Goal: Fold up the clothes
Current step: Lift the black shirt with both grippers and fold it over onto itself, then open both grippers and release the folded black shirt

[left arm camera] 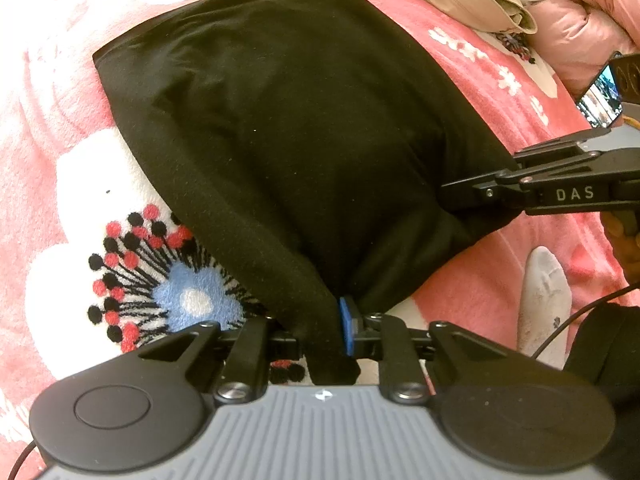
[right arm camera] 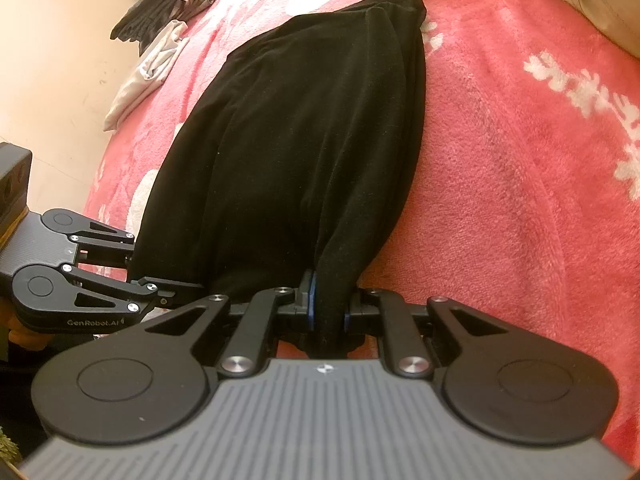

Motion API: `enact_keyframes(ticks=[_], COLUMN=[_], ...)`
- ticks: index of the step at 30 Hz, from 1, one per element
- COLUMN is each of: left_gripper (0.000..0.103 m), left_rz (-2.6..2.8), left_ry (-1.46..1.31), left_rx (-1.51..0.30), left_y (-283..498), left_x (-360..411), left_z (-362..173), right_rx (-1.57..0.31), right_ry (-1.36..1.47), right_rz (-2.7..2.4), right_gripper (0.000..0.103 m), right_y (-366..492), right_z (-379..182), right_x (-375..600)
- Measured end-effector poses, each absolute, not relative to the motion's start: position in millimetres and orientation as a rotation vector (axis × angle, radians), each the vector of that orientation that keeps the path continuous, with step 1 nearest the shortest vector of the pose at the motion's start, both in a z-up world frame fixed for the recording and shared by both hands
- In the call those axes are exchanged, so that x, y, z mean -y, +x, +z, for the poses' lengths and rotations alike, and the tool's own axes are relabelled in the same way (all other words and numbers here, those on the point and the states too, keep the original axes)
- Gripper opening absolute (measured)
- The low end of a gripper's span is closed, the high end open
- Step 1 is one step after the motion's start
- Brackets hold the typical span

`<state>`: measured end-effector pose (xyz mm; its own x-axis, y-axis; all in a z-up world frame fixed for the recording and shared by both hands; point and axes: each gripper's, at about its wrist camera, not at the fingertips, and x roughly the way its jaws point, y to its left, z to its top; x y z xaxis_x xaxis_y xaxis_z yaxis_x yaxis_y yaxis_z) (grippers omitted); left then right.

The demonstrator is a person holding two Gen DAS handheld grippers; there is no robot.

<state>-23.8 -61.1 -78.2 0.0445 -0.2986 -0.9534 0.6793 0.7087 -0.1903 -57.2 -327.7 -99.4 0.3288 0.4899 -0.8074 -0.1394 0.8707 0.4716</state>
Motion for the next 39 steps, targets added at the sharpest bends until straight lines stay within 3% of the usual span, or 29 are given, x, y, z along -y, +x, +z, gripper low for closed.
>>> enact_keyframes(ticks=[3,5,7,9,21,28,39], left_gripper=[0.019,0.024,0.037,0.041,0.044,0.045,0.046], left_rz=[-0.777,-0.792,-0.82,-0.846,-0.905,-0.94,-1.121], left_ry=[0.374,0.391,0.4,0.399,0.284,0.33,0.414], left_rx=[-1.325,-1.33,-1.354,-1.367,-1.439,-1.441,-1.482], left_y=[-26,-28,-30,-32,-14,-14,17], left_x=[63,63,60,56,33,38,8], left_z=[-78,-77,-77,-77,-79,-86,-53], right_rx=[-1.168,-1.172,-1.18,-1.189,-1.132,-0.965,-0.919], right_ry=[0.349,0.348,0.337,0.318,0.361,0.429,0.367], right_rz=[0.421,0.421,0.422,0.426,0.361,0.368,0.316], right_gripper=[0.012,0.012,0.013,0.015,0.021,0.023,0.019], right_y=[-58,-58,-59,-59,-48,13,83], right_z=[-100,-99,-98,-95,-68,-45,-56], right_x=[328,328,329,330,371,383,372])
